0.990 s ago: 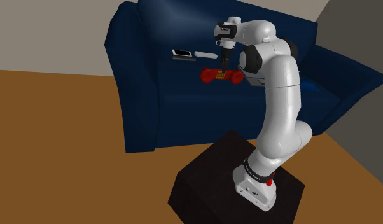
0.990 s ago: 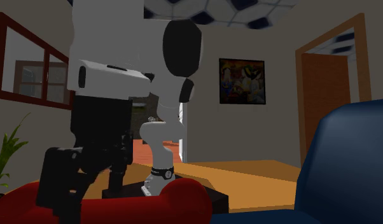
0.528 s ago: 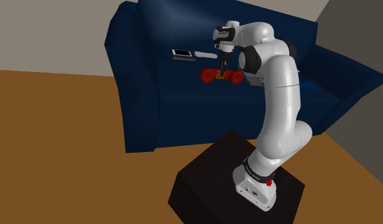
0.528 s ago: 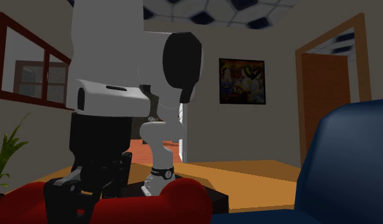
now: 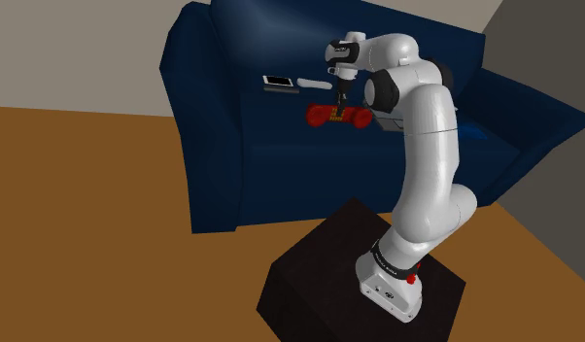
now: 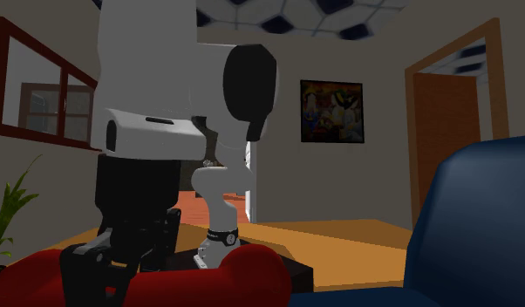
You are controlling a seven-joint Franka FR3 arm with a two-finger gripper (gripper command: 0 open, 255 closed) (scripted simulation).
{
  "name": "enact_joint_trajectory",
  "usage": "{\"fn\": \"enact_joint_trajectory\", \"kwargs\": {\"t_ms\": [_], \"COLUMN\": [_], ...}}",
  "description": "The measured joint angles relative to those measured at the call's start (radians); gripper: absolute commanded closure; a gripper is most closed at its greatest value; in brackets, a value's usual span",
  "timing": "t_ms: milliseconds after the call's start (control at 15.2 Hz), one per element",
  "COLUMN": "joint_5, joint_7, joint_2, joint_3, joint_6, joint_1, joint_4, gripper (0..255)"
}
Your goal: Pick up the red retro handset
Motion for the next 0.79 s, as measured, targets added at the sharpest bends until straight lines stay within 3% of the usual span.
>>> {"fn": "enact_joint_trajectory", "kwargs": {"t_ms": [792], "joint_5": [-0.01], "joint_7": [0.004], "joint_2": [-0.017], "joint_3": [-0.007], "joint_6": [-0.134], "joint_1": [-0.017], "joint_4": [0.119], "gripper": [255]}}
